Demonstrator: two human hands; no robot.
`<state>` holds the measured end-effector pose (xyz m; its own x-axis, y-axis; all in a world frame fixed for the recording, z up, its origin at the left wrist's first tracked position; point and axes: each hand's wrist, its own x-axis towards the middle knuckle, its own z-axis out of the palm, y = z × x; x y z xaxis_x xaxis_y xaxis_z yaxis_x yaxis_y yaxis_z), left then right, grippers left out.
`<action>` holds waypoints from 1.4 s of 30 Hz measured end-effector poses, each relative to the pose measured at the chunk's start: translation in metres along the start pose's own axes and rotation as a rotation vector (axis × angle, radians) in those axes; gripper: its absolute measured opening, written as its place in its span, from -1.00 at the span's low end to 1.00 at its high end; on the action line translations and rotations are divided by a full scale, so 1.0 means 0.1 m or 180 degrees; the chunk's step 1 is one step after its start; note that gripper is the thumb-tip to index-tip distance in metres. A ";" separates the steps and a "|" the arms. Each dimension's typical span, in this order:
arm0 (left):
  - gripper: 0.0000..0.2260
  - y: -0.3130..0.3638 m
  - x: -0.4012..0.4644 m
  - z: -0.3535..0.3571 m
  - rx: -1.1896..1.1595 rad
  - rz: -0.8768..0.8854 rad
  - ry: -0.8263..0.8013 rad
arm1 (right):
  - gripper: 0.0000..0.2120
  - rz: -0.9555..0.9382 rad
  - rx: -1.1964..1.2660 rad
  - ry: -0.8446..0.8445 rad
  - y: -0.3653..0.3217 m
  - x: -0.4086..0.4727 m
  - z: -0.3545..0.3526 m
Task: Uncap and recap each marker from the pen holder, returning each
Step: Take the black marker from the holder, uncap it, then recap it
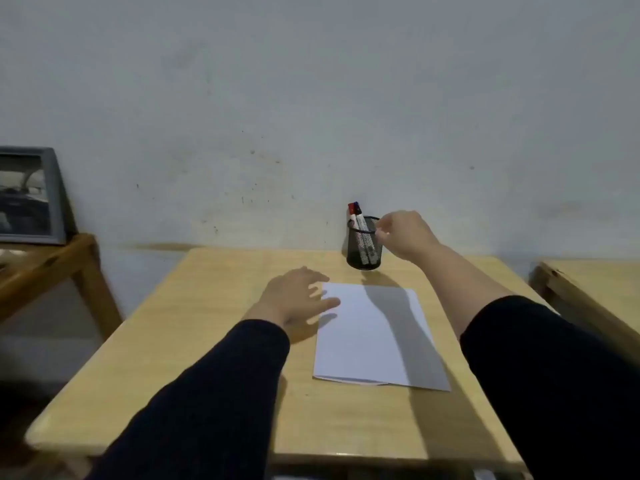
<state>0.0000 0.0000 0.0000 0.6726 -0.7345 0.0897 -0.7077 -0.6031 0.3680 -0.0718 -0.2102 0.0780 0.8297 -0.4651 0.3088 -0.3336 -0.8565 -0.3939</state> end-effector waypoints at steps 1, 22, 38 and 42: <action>-0.39 -0.05 0.00 0.05 0.0017 -0.0021 -0.0080 | -0.72 0.0028 0.0050 -0.0014 0.00 0.08 0.05; -0.27 -0.37 0.17 0.50 0.0176 -0.0060 -0.0174 | -0.73 0.0595 0.0505 0.0780 -0.01 0.99 0.73; -0.29 -0.23 0.06 0.39 0.0152 -0.0098 -0.0323 | -0.74 0.0297 0.1844 0.0347 -0.26 0.07 0.65; -0.53 0.00 0.25 0.06 -0.0849 -0.0028 0.0780 | -0.73 0.0221 0.1767 0.0104 -0.18 -0.11 0.65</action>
<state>0.0151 -0.0205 -0.0035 0.7332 -0.6137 0.2928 -0.6421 -0.4831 0.5953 -0.0460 -0.1746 0.0252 0.7969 -0.5305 0.2890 -0.0939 -0.5814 -0.8082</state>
